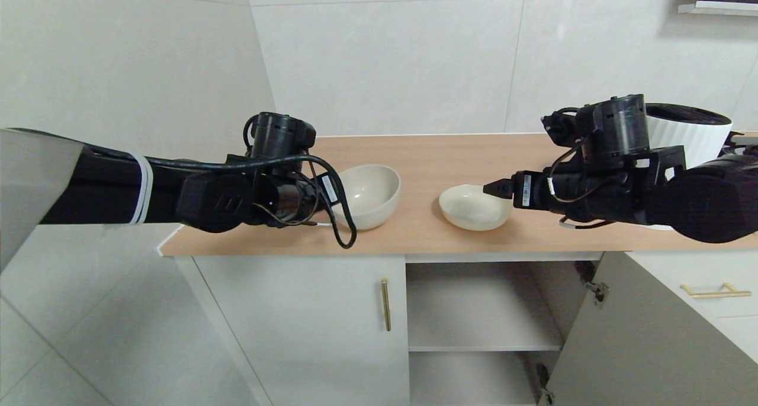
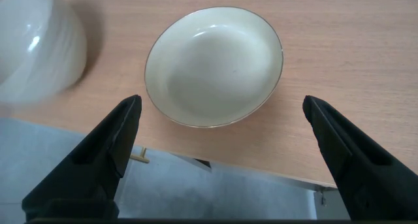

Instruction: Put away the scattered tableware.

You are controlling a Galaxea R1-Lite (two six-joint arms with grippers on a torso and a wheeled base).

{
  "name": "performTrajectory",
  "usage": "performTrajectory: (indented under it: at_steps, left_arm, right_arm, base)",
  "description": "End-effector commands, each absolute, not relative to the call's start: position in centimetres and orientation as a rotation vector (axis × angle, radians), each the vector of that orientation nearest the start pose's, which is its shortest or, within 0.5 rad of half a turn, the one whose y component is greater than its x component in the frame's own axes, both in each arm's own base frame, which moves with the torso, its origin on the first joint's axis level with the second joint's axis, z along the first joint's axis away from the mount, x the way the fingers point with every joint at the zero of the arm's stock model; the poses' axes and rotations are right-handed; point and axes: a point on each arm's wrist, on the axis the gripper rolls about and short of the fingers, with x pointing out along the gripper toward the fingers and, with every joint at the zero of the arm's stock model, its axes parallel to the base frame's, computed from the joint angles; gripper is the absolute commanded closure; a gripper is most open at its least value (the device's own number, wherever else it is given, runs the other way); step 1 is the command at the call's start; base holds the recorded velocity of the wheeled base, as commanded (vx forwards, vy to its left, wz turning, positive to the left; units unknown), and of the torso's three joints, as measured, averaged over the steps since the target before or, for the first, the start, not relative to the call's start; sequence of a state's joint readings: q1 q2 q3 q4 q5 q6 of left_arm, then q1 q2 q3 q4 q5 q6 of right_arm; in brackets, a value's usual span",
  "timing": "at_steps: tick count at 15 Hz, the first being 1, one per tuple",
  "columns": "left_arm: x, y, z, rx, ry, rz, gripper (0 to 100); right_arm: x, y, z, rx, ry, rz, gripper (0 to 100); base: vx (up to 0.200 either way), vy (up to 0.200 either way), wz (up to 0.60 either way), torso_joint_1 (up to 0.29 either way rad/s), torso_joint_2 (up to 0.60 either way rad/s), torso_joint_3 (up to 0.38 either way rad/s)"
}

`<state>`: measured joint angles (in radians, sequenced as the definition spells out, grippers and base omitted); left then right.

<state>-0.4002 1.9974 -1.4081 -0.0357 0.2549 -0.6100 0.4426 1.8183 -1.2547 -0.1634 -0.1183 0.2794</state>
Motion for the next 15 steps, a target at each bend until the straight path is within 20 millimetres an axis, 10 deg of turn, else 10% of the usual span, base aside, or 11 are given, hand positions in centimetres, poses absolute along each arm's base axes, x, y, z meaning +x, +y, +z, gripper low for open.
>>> performTrajectory:
  at_steps: [1, 15]
  left_arm:
    - [36.6, -14.9, 19.0, -0.421, 0.537, 0.019, 100]
    - [30.7, -13.2, 23.5, -0.454, 0.512, -0.165, 100]
  right_arm:
    - [32.3, 15.0, 22.2, 0.163, 0.425, 0.265, 0]
    - [36.5, 16.2, 18.0, 0.096, 0.471, 0.071, 0]
  base:
    - [0.0, 0.0, 0.0, 0.0, 0.0, 0.0]
    - [0.0, 0.0, 0.0, 0.0, 0.0, 0.0]
